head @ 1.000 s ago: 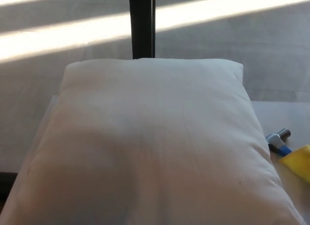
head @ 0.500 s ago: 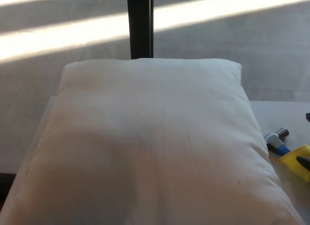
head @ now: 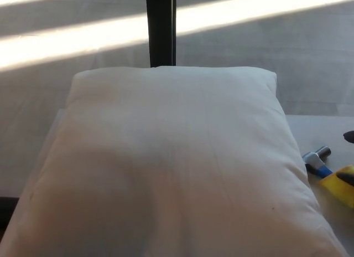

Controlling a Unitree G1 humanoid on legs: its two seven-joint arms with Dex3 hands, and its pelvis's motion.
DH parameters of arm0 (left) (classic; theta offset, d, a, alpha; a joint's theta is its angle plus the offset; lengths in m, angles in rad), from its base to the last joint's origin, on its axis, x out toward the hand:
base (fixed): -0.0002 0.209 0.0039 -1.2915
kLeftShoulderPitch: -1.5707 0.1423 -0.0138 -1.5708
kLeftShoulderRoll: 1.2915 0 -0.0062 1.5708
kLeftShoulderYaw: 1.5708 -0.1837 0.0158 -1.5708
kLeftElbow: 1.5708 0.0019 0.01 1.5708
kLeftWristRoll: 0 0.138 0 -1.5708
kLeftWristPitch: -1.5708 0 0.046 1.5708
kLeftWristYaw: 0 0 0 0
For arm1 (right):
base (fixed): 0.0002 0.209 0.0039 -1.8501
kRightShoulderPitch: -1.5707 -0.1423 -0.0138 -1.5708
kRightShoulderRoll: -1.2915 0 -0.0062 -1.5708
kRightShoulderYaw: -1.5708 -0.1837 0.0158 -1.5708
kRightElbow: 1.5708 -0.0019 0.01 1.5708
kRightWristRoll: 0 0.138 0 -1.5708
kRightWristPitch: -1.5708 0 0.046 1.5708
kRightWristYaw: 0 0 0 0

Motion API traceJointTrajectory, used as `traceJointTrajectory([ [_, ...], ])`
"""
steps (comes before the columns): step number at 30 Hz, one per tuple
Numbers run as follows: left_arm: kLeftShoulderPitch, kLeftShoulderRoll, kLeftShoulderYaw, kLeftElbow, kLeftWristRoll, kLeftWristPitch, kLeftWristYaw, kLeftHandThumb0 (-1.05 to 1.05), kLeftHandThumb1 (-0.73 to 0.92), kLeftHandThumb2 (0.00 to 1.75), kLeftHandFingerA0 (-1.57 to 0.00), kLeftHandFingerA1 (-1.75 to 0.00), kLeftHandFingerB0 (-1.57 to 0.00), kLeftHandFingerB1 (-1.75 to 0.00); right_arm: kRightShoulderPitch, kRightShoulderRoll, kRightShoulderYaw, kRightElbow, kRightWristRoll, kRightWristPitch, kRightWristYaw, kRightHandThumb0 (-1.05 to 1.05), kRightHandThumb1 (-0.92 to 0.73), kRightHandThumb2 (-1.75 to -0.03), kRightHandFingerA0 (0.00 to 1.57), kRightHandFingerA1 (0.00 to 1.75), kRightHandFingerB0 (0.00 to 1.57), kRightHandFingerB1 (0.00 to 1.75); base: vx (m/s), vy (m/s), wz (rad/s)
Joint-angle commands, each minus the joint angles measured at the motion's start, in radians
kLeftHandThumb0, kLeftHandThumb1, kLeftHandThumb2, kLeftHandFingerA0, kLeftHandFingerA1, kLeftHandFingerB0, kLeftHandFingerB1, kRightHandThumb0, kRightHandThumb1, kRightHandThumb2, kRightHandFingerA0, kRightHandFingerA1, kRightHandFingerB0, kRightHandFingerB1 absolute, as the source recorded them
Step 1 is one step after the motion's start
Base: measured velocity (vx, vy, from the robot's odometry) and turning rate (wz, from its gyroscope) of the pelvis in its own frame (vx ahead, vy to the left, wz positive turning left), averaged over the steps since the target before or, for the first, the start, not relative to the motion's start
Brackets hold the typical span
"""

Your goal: A hammer is kept on the right hand side and a pillow is kept on the left hand side on the desk infront of the robot and the robot uses its right hand to pick up the hammer and makes a downward swinging motion to hit the pillow

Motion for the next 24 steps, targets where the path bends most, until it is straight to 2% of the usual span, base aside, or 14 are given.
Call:
traceJointTrajectory([
  [1,0.005,0.013,-0.012,-0.004,-0.007,-0.001,-0.009,-0.58,0.64,0.59,-0.69,-0.62,-0.64,-0.51,-0.047,0.073,-0.071,0.035,0.063,0.095,0.022,-0.62,-0.62,-0.59,0.2,0.45,0.28,0.3,0.0,0.0,0.0],
  [7,-0.001,0.007,-0.012,-0.001,-0.015,-0.004,-0.005,-0.6,0.62,0.59,-0.71,-0.62,-0.66,-0.51,-0.037,0.121,-0.079,0.042,0.034,0.131,0.022,-0.64,-0.61,-0.58,0.18,0.48,0.29,0.31,0.0,0.0,0.0],
  [9,-0.001,0.007,-0.012,-0.001,-0.015,-0.004,-0.007,-0.6,0.63,0.59,-0.71,-0.63,-0.66,-0.51,-0.041,0.121,-0.072,0.081,0.023,0.11,0.018,-0.65,-0.61,-0.59,0.16,0.49,0.28,0.31,0.0,0.0,0.0],
  [10,0.001,0.009,-0.014,-0.003,-0.014,-0.002,-0.014,-0.59,0.63,0.59,-0.69,-0.6,-0.62,-0.49,-0.042,0.123,-0.061,0.098,0.009,0.13,0.017,-0.7,-0.49,-0.85,0.12,0.53,0.19,0.43,0.0,0.0,0.0],
  [14,0.003,0.005,-0.02,-0.001,-0.008,-0.012,-0.01,-0.59,0.64,0.59,-0.71,-0.58,-0.62,-0.48,-0.041,0.116,-0.025,0.175,-0.017,0.115,0.023,-0.7,-0.49,-0.84,0.07,0.51,0.17,0.43,0.0,0.0,0.0],
  [15,0.003,0.005,-0.02,0.0,-0.008,-0.011,-0.013,-0.6,0.65,0.6,-0.69,-0.57,-0.6,-0.47,-0.044,0.115,-0.02,0.187,-0.02,0.113,0.024,-0.67,-0.64,-0.59,0.09,0.46,0.24,0.3,0.0,0.0,0.0],
  [16,0.003,0.003,-0.015,0.001,-0.015,-0.011,-0.02,-0.59,0.64,0.59,-0.69,-0.59,-0.62,-0.49,-0.047,0.113,-0.016,0.227,-0.024,0.093,0.019,-0.7,-0.49,-0.84,0.05,0.5,0.17,0.44,0.0,0.0,0.0],
  [18,0.002,0.001,-0.019,-0.003,-0.013,-0.009,-0.02,-0.6,0.64,0.59,-0.69,-0.59,-0.65,-0.49,-0.059,0.113,-0.007,0.285,-0.033,0.106,0.012,-0.76,-0.51,-0.86,0.03,0.43,0.15,0.43,0.0,0.0,0.0],
  [20,0.004,-0.001,-0.024,-0.006,-0.008,-0.015,-0.019,-0.61,0.64,0.59,-0.7,-0.61,-0.65,-0.5,-0.056,0.104,0.005,0.322,-0.044,0.078,0.003,-0.76,-0.51,-0.88,0.05,0.54,0.13,0.47,0.0,0.0,0.0],
  [23,0.005,-0.004,-0.027,-0.004,-0.006,-0.02,-0.011,-0.61,0.64,0.59,-0.71,-0.62,-0.64,-0.49,-0.047,0.097,0.006,0.382,-0.049,0.055,-0.03,-0.74,-0.49,-0.87,0.07,0.54,0.15,0.48,0.0,0.0,0.0],
  [24,0.003,-0.003,-0.028,-0.003,-0.004,-0.02,-0.006,-0.62,0.64,0.59,-0.72,-0.61,-0.64,-0.49,-0.05,0.1,0.002,0.395,-0.048,0.06,-0.038,-0.75,-0.49,-0.87,0.03,0.54,0.16,0.48,0.0,0.0,0.0],
])
